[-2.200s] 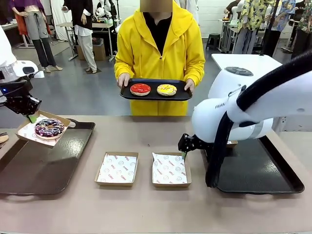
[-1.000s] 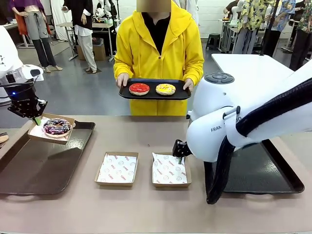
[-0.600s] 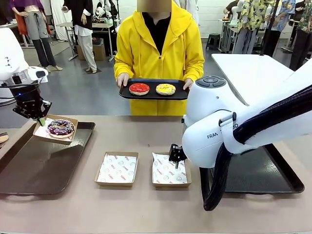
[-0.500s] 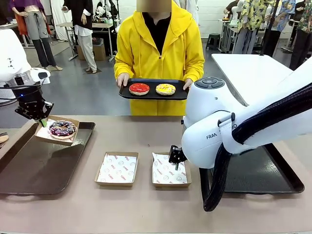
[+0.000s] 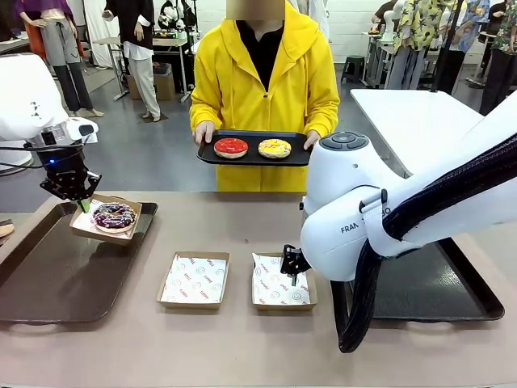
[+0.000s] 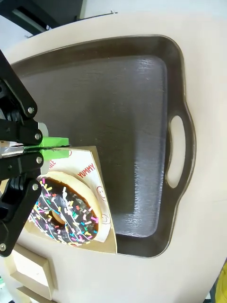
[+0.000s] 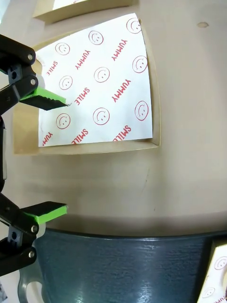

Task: Individually package the donuts and arrange them on the tray.
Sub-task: Place the picked Paper togo box on the Handle tray while simultaneously picking up another Paper togo box from the table with the other hand.

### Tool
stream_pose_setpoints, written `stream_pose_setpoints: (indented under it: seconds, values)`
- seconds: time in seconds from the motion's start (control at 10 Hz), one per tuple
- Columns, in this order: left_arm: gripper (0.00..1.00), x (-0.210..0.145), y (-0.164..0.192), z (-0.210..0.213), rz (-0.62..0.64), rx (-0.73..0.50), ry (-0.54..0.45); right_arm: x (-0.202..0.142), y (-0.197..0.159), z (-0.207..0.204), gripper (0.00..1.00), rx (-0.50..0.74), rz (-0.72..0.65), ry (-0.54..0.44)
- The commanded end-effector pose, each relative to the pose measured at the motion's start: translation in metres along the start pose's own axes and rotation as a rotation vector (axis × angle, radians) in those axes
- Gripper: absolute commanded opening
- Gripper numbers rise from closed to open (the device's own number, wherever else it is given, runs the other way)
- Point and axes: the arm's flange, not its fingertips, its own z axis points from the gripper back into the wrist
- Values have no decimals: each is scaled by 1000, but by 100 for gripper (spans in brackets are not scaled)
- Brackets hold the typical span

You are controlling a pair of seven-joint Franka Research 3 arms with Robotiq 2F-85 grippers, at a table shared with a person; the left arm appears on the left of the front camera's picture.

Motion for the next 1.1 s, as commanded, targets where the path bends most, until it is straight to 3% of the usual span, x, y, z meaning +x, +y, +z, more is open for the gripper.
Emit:
stream_pose_setpoints:
  seconds: [0.0,0.9,1.0]
  values:
    - [1,13,-6,-3,-19,25,-9,6,7,-3,100,-24,-16,-2]
    - [1,38,-19,-24,-56,66,-32,16,6,-21,100,-15,-28,35]
    - [1,38,-21,-24,-75,64,-34,16,5,-21,90,-13,-26,35]
